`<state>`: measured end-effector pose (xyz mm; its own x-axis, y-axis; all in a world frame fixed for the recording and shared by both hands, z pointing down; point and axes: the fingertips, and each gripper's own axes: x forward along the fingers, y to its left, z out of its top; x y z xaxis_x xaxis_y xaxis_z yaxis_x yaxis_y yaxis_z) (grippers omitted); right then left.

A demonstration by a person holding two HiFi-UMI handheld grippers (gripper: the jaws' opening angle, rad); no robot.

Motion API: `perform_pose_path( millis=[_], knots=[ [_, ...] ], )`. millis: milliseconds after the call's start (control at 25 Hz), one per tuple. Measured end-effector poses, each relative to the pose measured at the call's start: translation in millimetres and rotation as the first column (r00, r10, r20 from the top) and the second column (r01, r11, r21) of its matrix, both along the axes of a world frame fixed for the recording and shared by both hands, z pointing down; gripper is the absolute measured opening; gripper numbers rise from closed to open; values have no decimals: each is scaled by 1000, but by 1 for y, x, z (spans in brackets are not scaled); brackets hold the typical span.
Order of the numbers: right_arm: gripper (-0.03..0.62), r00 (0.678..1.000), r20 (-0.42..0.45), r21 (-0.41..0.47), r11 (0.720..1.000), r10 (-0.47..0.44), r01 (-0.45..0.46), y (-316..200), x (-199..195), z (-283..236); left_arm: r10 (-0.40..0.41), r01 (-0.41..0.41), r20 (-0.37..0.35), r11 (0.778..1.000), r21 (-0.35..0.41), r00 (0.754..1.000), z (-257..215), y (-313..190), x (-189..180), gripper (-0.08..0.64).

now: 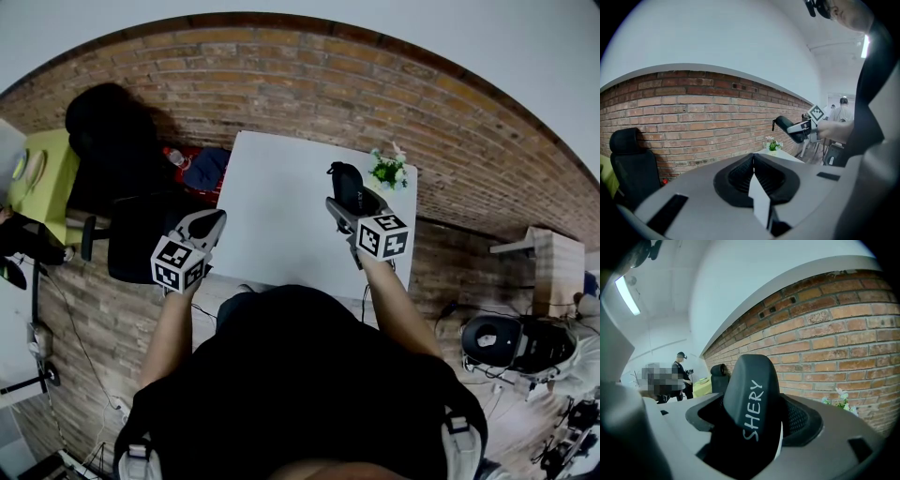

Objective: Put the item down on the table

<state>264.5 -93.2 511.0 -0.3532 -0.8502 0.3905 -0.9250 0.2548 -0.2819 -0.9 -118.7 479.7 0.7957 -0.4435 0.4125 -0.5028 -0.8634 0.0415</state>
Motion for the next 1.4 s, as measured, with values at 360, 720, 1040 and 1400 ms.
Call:
perform_pose_path(
  millis=[360,720,1040,1400],
  knots=[
    [373,1000,-2,-10,1000,-18,18,-2,-6,3,-31,31,12,1000,-2,999,2,4,-16,9],
    [373,1000,-12,-21,1000,-11,10,-12,-18,7,-30,30,0,999,-22,1000,5,-7,-30,10],
    [373,1000,-16,-32,999,14,-14,-26,-24,9,-2,2,-6,999,-33,1000,8,-28,-32,10],
    [373,999,-16,-46,998,38,-39,-44,-26,14,26,-26,1,999,-47,1000,13,-55,-30,11]
  ],
)
